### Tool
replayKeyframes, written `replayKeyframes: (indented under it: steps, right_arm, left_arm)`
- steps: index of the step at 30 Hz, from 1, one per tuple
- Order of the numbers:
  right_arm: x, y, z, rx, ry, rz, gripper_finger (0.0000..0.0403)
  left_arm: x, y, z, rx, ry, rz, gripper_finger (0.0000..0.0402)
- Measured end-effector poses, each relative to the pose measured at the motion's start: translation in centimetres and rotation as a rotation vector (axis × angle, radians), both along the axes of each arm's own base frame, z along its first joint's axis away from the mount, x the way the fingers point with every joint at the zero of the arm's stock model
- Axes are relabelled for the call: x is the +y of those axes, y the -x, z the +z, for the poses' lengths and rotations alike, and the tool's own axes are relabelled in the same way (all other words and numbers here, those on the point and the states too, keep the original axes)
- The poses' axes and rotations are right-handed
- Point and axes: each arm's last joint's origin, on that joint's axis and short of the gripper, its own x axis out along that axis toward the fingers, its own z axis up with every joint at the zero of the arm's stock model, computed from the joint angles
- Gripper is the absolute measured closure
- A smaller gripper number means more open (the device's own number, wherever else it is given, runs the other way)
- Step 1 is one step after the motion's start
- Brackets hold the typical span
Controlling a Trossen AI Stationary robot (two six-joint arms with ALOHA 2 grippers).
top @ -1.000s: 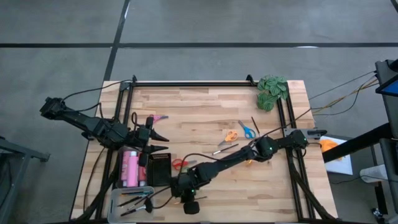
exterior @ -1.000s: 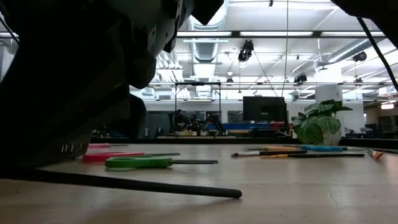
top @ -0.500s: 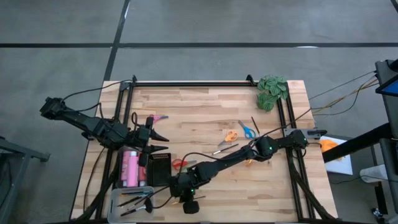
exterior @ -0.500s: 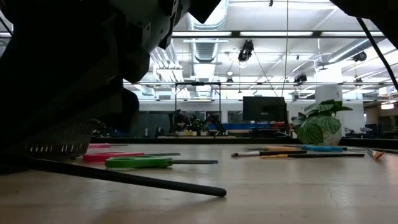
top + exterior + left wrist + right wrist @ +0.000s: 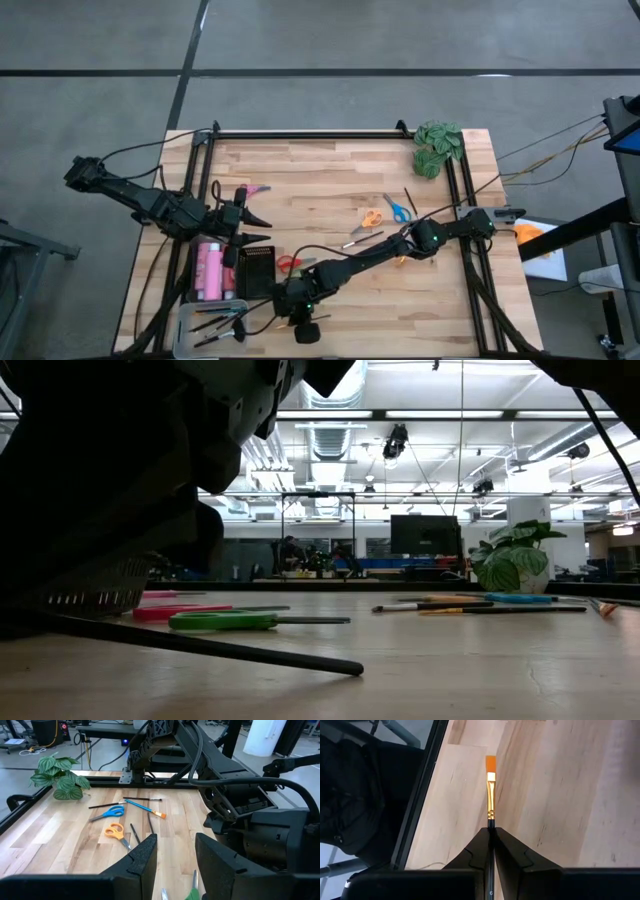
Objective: Pick & Place Paint Supplies
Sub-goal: Put the gold paint brush into the transparent bin
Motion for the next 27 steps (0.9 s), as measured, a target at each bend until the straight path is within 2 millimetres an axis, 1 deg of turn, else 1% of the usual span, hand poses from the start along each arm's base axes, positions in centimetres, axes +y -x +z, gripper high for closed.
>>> replayKeyframes:
  steps: [3,5,7,13,16,19,27]
  right_arm:
    - [0.0,-0.01,0.03,-0.005,0.002,0.004,0.038]
    - [0.0,-0.02,0.03,-0.009,0.005,0.005,0.037]
    - [-0.01,-0.05,0.04,-0.015,0.011,0.005,0.0352]
    - [0.0,-0.08,0.06,-0.022,0.013,0.007,0.0279]
    - [0.0,-0.08,0.08,-0.021,0.012,0.006,0.0254]
    - [0.0,-0.08,0.08,-0.021,0.012,0.006,0.0245]
    - [-0.13,-0.1,0.24,-0.009,0.001,-0.014,0.0243]
  left_arm:
    - [0.0,0.0,0.0,0.0,0.0,0.0,0.0268]
    - [0.0,0.0,0.0,0.0,0.0,0.0,0.0268]
    - [0.0,0.0,0.0,0.0,0.0,0.0,0.0268]
    - [0.0,0.01,-0.03,0.003,-0.001,0.0,0.0268]
    - [0.01,0.02,-0.09,0.009,-0.003,0.0,0.0268]
    - [0.02,0.06,-0.24,0.025,-0.009,0.0,0.0268]
    - [0.02,0.06,-0.25,0.025,-0.009,0.0,0.0268]
